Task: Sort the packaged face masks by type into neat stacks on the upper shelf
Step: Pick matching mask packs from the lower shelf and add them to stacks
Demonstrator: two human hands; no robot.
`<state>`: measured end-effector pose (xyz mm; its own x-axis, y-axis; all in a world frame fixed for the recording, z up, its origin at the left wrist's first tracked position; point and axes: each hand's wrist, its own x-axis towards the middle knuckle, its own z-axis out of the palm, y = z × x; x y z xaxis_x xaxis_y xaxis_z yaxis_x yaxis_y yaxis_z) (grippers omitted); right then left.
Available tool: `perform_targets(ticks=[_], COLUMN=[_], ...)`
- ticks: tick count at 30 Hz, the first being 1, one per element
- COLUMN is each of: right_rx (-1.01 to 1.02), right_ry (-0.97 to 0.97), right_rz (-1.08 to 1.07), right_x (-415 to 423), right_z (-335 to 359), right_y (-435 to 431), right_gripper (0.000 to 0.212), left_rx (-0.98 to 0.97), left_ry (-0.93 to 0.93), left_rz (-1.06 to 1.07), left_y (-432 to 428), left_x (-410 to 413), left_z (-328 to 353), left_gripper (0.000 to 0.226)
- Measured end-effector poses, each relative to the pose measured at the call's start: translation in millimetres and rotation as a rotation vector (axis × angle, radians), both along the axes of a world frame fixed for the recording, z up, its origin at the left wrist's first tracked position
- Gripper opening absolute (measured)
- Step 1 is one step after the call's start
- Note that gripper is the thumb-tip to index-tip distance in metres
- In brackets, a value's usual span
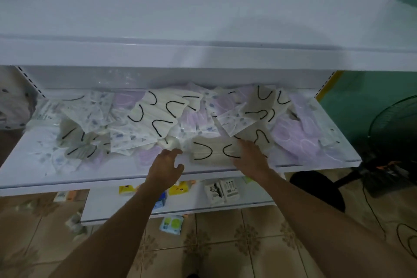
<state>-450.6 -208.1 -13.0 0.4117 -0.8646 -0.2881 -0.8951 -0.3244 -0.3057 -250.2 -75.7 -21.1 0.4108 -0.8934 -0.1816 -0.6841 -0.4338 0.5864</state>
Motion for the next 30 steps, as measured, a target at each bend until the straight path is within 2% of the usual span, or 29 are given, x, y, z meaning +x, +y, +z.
perform_targets(ticks=[4,8,13,16,19,21,24,27,30], right_rx=[-0.009,-0.058,-0.034,-0.008,0.025,0.031,-0.106,-0.167,-0.068], right_ry=[0.110,0.164,0.257,0.350,0.253,0.184,0.169,0.157,0.024], right_rz=[-0.112,-0.100,-0.045,0.043,0.112,0.197,0.312,0.403,0.371], right_x=[-26,-36,-19,-19,-28,-35,-44,-44,-29], right_z=[-13,-19,-30,-44,-52,-53,-46,-37,-30], right_y=[-21,-47,-67,-72,-82,-87,-94,-97,-93], right_gripper=[0.072,0.081,0.111,0.114,0.103,0.082,0.050,0.038,0.025], left_rx=[0.076,0.075,0.113,0.086,0.078,0.080,0.085,0.034,-0.005], left_ry=[0.107,0.218,0.241,0.199,0.222,0.223,0.198,0.310,0.334], left_rz=[0.071,0.202,0.248,0.230,0.289,0.318,0.351,0.453,0.518], left_y=[-23,-51,-80,-87,-91,-93,-96,-98,-98], left_x=[-8,-21,-32,-42,-56,-64,-74,-86,-94], left_z=[-22,-34,-44,-49,-48,-49,-50,-51,-52], left_gripper=[0.050,0.062,0.074,0.071,0.067,0.066,0.065,0.064,0.054])
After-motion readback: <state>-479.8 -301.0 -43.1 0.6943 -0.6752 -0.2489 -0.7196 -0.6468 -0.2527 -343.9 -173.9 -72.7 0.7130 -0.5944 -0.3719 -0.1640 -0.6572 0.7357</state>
